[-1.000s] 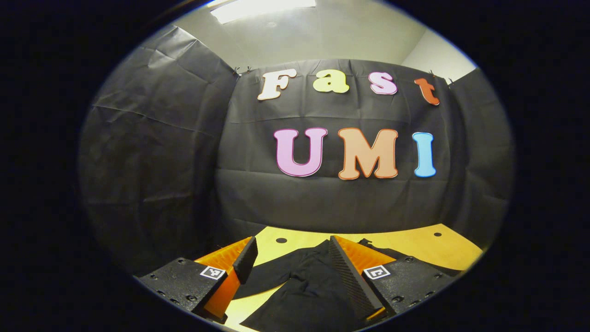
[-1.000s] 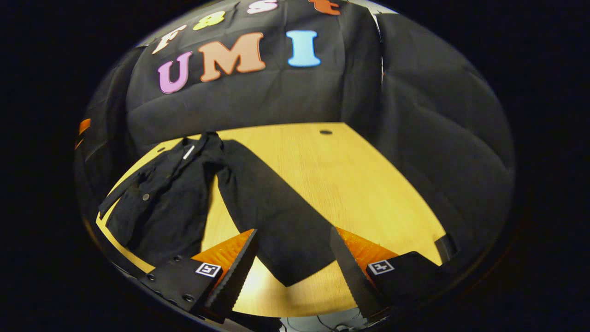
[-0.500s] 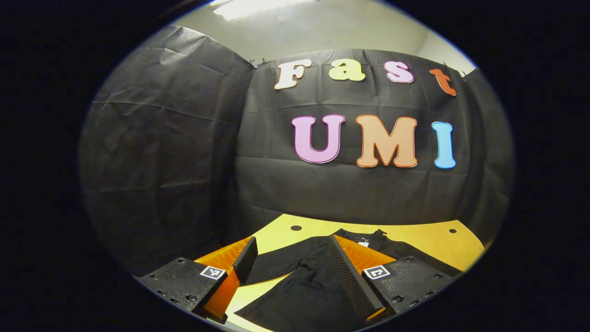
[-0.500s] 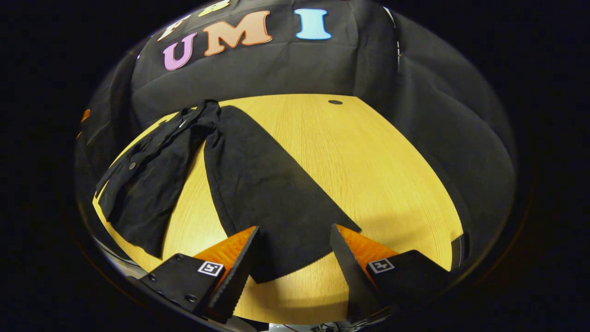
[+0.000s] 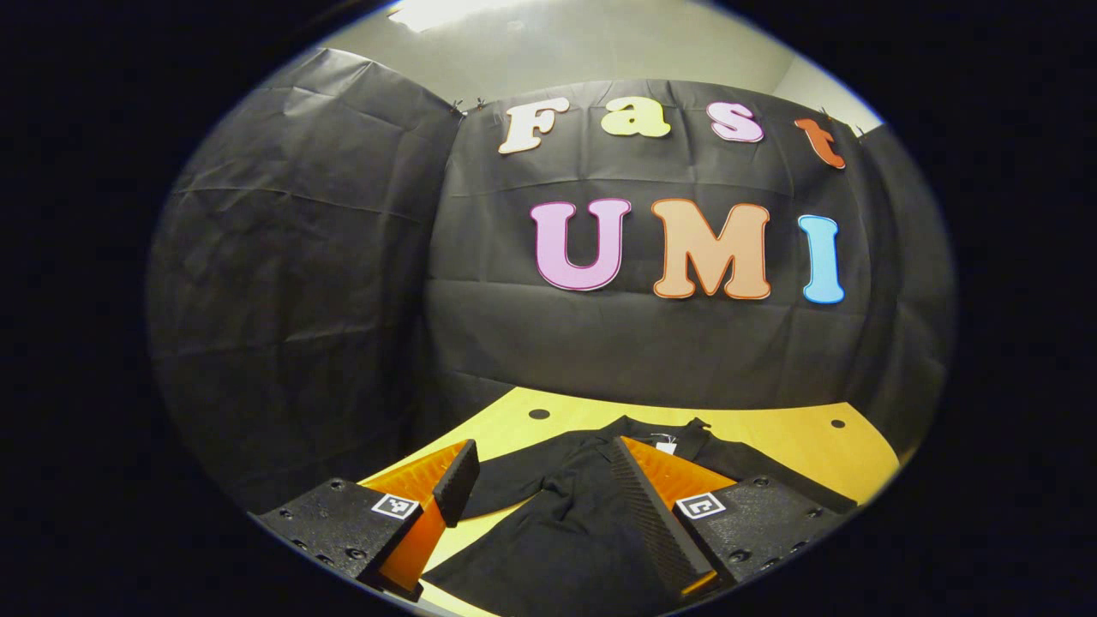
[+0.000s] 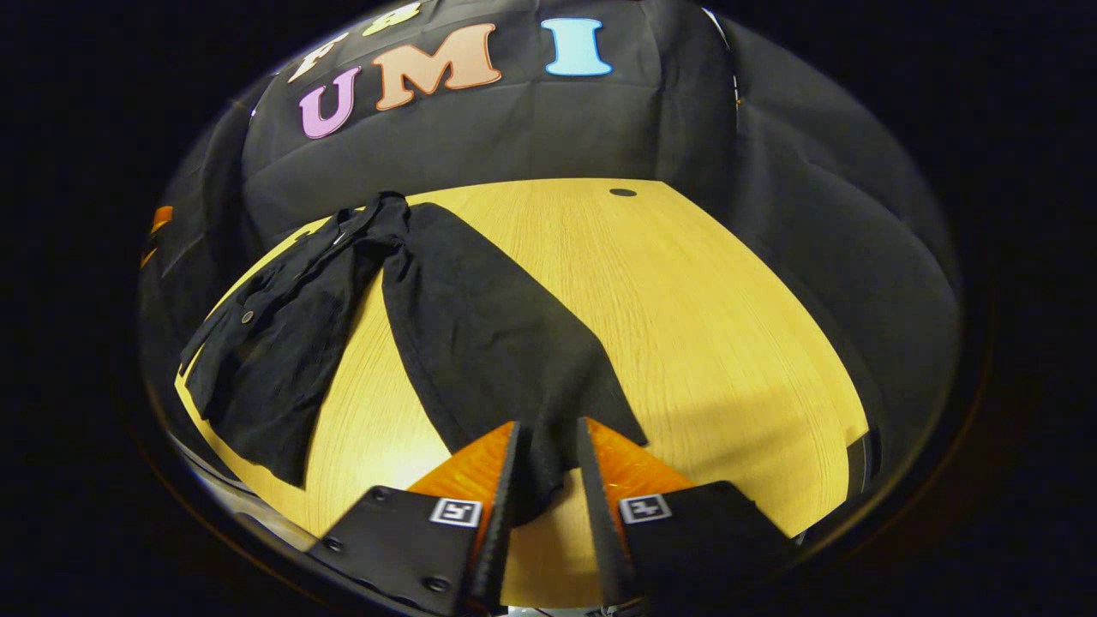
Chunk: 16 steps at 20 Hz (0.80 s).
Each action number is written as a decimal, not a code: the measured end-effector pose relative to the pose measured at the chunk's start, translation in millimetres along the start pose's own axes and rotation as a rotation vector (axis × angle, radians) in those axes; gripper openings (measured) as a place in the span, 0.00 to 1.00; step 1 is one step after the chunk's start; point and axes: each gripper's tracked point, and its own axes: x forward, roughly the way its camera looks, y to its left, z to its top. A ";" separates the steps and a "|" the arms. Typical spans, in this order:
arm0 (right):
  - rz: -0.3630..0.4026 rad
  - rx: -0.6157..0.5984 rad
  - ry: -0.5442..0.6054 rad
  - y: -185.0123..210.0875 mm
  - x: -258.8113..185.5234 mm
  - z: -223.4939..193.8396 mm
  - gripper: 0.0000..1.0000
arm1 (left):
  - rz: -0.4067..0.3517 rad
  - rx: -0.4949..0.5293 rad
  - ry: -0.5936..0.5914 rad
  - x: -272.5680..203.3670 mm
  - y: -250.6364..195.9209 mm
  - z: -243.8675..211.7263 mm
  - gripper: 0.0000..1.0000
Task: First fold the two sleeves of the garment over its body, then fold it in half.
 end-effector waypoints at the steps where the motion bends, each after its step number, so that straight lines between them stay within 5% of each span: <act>1: 0.000 -0.004 0.006 1.2 1.0 1.4 0.27 | 0.002 -0.005 0.003 2.7 -0.4 0.4 0.92; 4: -0.001 0.004 0.031 4.2 1.4 6.5 0.10 | 0.013 -0.047 0.021 8.5 4.2 -6.2 0.92; 8: -0.010 0.065 0.027 8.0 -6.2 27.9 0.09 | 0.043 -0.056 0.043 12.5 29.4 -17.1 0.92; 16: -0.078 -0.133 -0.195 74.9 -5.1 209.0 0.09 | 0.097 -0.086 0.070 40.2 131.8 -26.2 0.92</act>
